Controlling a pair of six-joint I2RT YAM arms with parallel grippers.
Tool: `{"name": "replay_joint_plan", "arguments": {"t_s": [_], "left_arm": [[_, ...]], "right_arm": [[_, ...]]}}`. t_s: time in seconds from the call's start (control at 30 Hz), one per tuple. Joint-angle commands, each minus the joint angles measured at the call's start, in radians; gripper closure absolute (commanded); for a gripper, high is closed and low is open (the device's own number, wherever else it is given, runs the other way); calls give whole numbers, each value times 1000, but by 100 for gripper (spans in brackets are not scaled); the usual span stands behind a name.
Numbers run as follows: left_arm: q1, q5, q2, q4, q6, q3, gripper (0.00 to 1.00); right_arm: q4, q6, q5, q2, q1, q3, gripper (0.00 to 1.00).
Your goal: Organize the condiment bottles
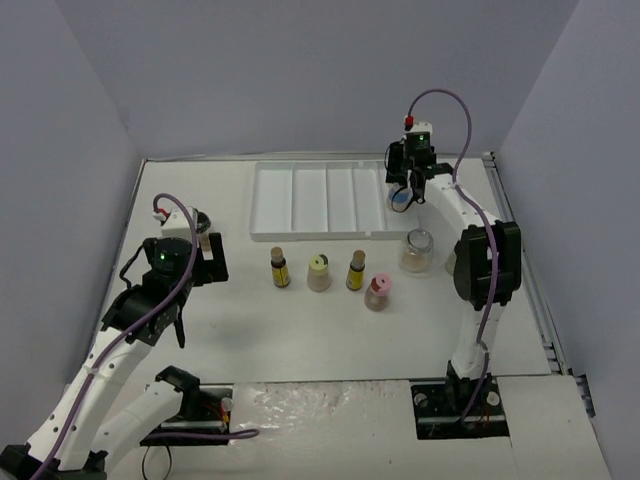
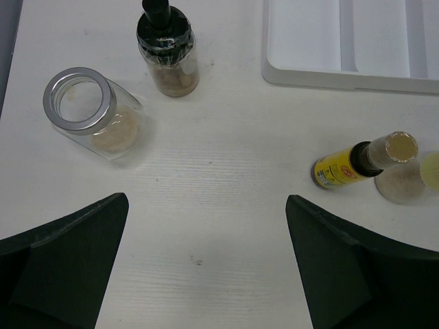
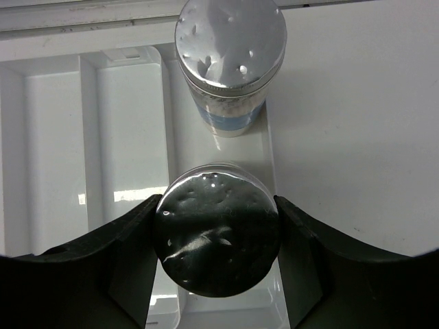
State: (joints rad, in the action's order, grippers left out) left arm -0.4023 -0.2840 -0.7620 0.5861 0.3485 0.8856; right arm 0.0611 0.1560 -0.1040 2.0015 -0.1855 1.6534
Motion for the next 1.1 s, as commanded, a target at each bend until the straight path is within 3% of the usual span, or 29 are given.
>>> {"name": "replay_joint_plan", "arguments": {"t_s": [0.0,0.1,0.23,0.37,0.47,0.7,0.9,1.07], "left_arm": [[16,23,-4,-55,-2,9,3],[22,30,-6,-55,-2,9,3],[27,35,-11,-55,-2,9,3],[31,39,-14,-57,-2,7,3],[33,39,-18,-60,-2,8,3],[39,53,-33,-58,1,10,3],[47,63,-35,-63,4,10,3],[51,69,-40,-65,4,10,3]], "right_arm": [[-189,-9,-30,-20,-3,-20,100],[-198,-14,-43,-1,-3,-24,100],[-191,-10,-19,0,-4,-31,65],[-161,-9,12,-36,-9,-33,20],[-142,-11,20,-111,-19,-52,4],[2,-13,0,-355,-83,-124,0],[45,34,-54,-626,-175,-344,0],[73,84,11,-804,-192,-556,1]]}}
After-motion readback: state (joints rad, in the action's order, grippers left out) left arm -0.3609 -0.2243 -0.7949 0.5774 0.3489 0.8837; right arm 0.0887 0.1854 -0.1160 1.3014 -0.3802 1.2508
